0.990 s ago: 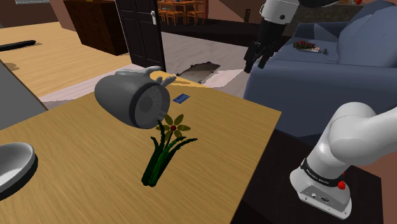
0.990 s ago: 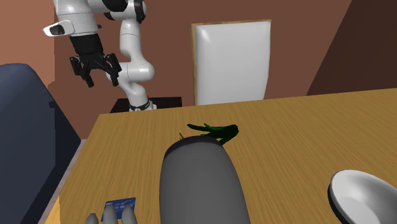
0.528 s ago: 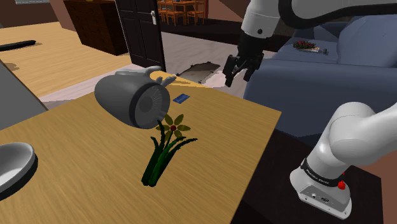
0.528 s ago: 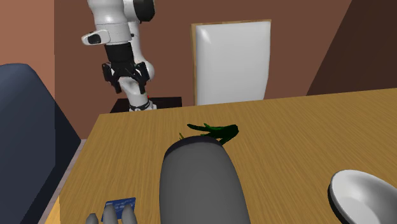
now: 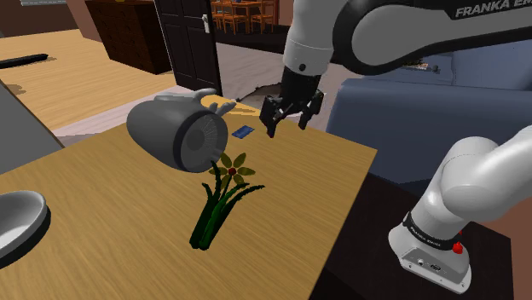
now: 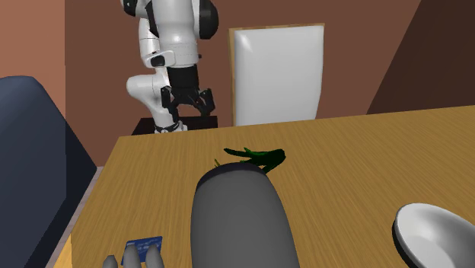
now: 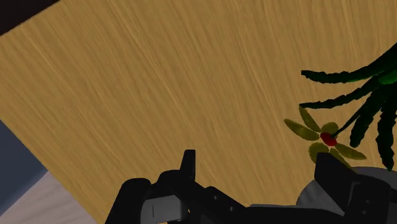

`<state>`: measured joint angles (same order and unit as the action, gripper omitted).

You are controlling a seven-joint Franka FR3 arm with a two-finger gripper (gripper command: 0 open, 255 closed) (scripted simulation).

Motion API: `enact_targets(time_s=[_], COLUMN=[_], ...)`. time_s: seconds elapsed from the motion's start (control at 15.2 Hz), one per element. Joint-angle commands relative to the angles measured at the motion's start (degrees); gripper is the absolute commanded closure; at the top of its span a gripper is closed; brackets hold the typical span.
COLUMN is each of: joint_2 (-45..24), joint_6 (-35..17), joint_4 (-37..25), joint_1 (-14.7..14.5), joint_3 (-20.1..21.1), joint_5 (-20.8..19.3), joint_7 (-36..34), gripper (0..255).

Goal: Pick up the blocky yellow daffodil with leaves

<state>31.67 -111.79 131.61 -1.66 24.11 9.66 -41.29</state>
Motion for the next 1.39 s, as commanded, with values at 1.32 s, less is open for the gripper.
enact_targets(time_s=[1.32], joint_2=[-37.18], joint_6=[-7.60], joint_4=[-21.36], joint_1=[3.74], joint_3=[22.01], joint_5=[-25.30], joint_7=[-42.09], gripper=[0])
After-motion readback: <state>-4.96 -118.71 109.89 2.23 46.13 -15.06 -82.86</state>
